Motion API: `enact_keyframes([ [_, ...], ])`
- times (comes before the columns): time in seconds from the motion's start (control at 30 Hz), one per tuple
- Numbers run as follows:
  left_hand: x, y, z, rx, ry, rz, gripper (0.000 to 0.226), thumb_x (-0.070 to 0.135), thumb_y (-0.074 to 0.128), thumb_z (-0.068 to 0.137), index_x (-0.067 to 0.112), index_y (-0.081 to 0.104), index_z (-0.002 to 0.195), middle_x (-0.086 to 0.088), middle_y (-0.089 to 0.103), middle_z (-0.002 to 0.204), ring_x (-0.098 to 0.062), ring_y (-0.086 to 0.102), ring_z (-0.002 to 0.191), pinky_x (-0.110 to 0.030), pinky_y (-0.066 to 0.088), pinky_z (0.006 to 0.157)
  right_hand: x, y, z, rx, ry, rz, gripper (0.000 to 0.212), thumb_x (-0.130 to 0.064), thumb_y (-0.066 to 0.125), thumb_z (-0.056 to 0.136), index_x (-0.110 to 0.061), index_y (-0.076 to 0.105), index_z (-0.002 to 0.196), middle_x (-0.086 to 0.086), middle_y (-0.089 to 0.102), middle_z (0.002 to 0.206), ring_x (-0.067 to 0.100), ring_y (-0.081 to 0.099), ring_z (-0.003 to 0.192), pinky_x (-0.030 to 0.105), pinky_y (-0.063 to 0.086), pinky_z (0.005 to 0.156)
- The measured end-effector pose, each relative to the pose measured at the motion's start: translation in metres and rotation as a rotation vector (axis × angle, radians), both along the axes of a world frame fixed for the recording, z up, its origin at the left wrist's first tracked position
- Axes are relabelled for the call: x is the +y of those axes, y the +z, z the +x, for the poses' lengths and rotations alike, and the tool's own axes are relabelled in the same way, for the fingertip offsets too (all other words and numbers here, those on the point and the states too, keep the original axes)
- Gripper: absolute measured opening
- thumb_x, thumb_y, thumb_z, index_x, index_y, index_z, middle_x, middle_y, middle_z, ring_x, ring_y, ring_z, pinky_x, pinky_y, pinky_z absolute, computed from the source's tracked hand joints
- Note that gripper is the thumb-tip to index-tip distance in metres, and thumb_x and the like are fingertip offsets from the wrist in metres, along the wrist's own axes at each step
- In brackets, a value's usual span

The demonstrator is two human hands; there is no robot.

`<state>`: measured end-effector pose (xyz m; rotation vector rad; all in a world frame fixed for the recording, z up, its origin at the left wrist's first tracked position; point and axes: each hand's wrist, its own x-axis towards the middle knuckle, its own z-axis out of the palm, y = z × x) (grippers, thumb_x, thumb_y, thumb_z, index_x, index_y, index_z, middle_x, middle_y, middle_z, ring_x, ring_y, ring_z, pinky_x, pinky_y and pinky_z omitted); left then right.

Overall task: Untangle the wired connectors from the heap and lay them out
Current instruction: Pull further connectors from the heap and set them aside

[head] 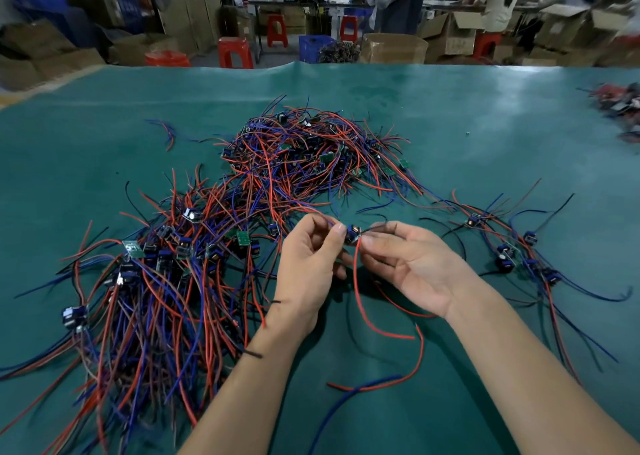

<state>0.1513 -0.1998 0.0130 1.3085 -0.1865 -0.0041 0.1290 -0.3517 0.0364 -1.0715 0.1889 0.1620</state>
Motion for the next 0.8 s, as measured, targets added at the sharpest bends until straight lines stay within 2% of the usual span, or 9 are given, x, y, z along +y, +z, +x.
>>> enact_keyframes([
  [0.07, 0.000, 0.000, 0.001, 0.006, 0.025, -0.011, 0.012, 0.006, 0.057, 0.099, 0.010, 0.055, 0.088, 0.002, 0.061, 0.067, -0.008, 0.057, 0.050, -0.019, 0.042, 0.043, 0.001, -0.002, 0.000, -0.046, -0.002, -0.131, 0.046, 0.001, 0.082, 0.058, -0.005, 0.066, 0.100, 0.005, 0.075, 0.080, 0.014, 0.073, 0.072, 0.023, 0.059, 0.068],
  [0.17, 0.000, -0.001, 0.001, 0.017, 0.051, -0.007, 0.014, 0.006, 0.058, 0.098, 0.010, 0.055, 0.085, -0.011, 0.067, 0.074, -0.010, 0.056, 0.051, -0.020, 0.043, 0.045, 0.003, -0.004, -0.002, -0.202, -0.028, -0.483, 0.046, 0.016, 0.083, 0.064, -0.009, 0.073, 0.101, 0.004, 0.076, 0.080, 0.014, 0.071, 0.071, 0.022, 0.057, 0.070],
  [0.27, 0.000, -0.002, 0.003, 0.028, 0.089, -0.010, 0.017, 0.004, 0.059, 0.098, 0.011, 0.054, 0.083, -0.003, 0.065, 0.064, -0.008, 0.055, 0.047, -0.018, 0.046, 0.046, 0.009, -0.007, -0.002, -0.289, -0.029, -0.559, 0.043, 0.012, 0.086, 0.066, -0.016, 0.078, 0.097, 0.003, 0.076, 0.079, 0.011, 0.070, 0.069, 0.019, 0.055, 0.069],
  [0.33, 0.001, -0.001, 0.003, 0.043, 0.103, -0.023, 0.016, 0.004, 0.060, 0.097, 0.010, 0.054, 0.083, 0.002, 0.064, 0.060, -0.008, 0.056, 0.047, -0.018, 0.048, 0.047, 0.009, -0.008, -0.002, -0.313, -0.034, -0.553, 0.042, 0.007, 0.087, 0.067, -0.021, 0.081, 0.097, 0.004, 0.076, 0.081, 0.012, 0.071, 0.071, 0.020, 0.056, 0.071],
  [0.43, 0.001, -0.001, 0.003, 0.053, 0.138, 0.008, 0.015, 0.008, 0.064, 0.095, 0.010, 0.058, 0.082, -0.005, 0.066, 0.066, -0.012, 0.059, 0.054, -0.023, 0.052, 0.052, 0.011, -0.007, -0.002, -0.338, -0.051, -0.512, 0.037, -0.003, 0.089, 0.065, -0.023, 0.083, 0.095, 0.009, 0.079, 0.087, 0.016, 0.073, 0.076, 0.023, 0.057, 0.075],
  [0.53, -0.001, 0.000, 0.001, 0.036, 0.149, 0.056, 0.016, 0.009, 0.065, 0.095, 0.010, 0.059, 0.081, -0.011, 0.067, 0.070, -0.016, 0.061, 0.057, -0.025, 0.052, 0.050, 0.013, -0.006, -0.001, -0.325, -0.133, -0.459, 0.028, -0.002, 0.088, 0.069, -0.020, 0.084, 0.091, 0.010, 0.079, 0.089, 0.015, 0.074, 0.078, 0.021, 0.056, 0.069],
  [0.7, -0.002, 0.002, -0.002, 0.044, 0.076, 0.033, 0.013, 0.002, 0.064, 0.093, 0.007, 0.059, 0.083, -0.007, 0.066, 0.071, -0.011, 0.069, 0.059, -0.020, 0.051, 0.046, 0.018, -0.007, 0.002, -0.203, -0.195, -0.244, 0.016, -0.001, 0.077, 0.081, -0.016, 0.084, 0.083, 0.003, 0.078, 0.091, 0.016, 0.069, 0.076, 0.022, 0.053, 0.061],
  [0.8, -0.002, 0.002, -0.003, 0.032, 0.073, 0.057, 0.015, -0.001, 0.068, 0.090, 0.008, 0.059, 0.081, -0.008, 0.066, 0.072, -0.013, 0.072, 0.065, -0.019, 0.049, 0.047, 0.019, -0.007, 0.003, -0.172, -0.229, -0.244, 0.015, -0.002, 0.074, 0.085, -0.014, 0.082, 0.084, 0.001, 0.078, 0.093, 0.014, 0.064, 0.072, 0.020, 0.052, 0.057],
])
